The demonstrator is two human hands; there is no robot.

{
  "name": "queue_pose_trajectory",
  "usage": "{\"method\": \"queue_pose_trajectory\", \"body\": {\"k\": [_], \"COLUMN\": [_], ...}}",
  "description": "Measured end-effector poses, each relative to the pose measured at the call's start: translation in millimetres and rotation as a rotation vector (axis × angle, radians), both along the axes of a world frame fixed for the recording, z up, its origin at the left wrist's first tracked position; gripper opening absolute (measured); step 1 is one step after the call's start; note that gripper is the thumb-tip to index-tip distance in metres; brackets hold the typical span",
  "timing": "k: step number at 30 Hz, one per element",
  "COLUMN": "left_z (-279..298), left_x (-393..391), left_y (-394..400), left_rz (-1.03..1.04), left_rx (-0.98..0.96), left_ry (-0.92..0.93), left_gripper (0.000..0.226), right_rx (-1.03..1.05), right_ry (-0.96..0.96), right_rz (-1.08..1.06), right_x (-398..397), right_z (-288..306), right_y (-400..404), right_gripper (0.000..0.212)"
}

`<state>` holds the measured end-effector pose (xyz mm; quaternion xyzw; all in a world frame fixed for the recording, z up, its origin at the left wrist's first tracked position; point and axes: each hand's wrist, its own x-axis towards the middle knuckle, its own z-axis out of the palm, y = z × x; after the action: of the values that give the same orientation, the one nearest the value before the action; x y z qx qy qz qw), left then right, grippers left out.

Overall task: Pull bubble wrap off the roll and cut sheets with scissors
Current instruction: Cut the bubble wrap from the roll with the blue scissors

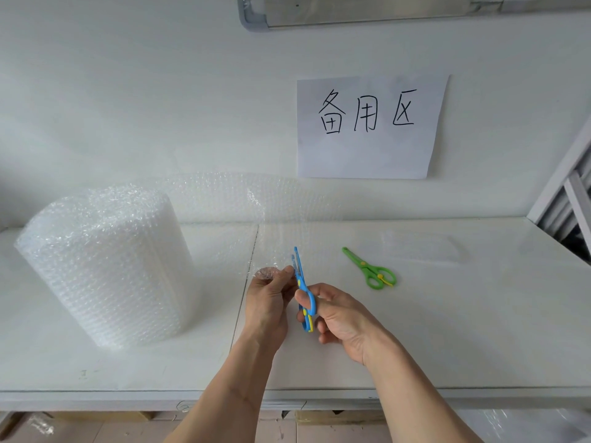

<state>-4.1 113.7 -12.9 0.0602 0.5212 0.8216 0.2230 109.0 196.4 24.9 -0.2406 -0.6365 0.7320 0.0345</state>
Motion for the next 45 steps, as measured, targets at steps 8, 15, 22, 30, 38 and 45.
{"method": "queue_pose_trajectory", "body": {"k": [8,15,22,30,38,45], "left_z": [-4,-3,11,6,9,9], "left_x": [-1,2,0,-1,5,4], "left_y": [0,-2,1,1,4,3], "left_rz": [0.007,0.010,-0.013,-0.052,-0.015,-0.004], "left_rx": [0.020,0.053,0.063,-0.021,-0.032,-0.041], "left_ry": [-0.004,0.010,-0.090,-0.094,-0.145,-0.141], "left_gripper": [0.013,0.010,0.016,0.014,0.012,0.012], "right_rx": [-0.004,-0.005,0.003,0.052,-0.031,-0.046], "right_ry": [-0.005,0.006,0.014,0.010,0.048,0.055], "right_rz": [-0.006,-0.025,-0.046,-0.032,-0.057,-0.075], "right_x": [-1,0,0,-3,-8,-8], "right_z": [0,-2,-3,-3,-7,-10], "right_y": [0,0,-1,-4,-10,-8], "right_gripper": [0.025,0.021,0.028,0.033,0.032,0.022]}}
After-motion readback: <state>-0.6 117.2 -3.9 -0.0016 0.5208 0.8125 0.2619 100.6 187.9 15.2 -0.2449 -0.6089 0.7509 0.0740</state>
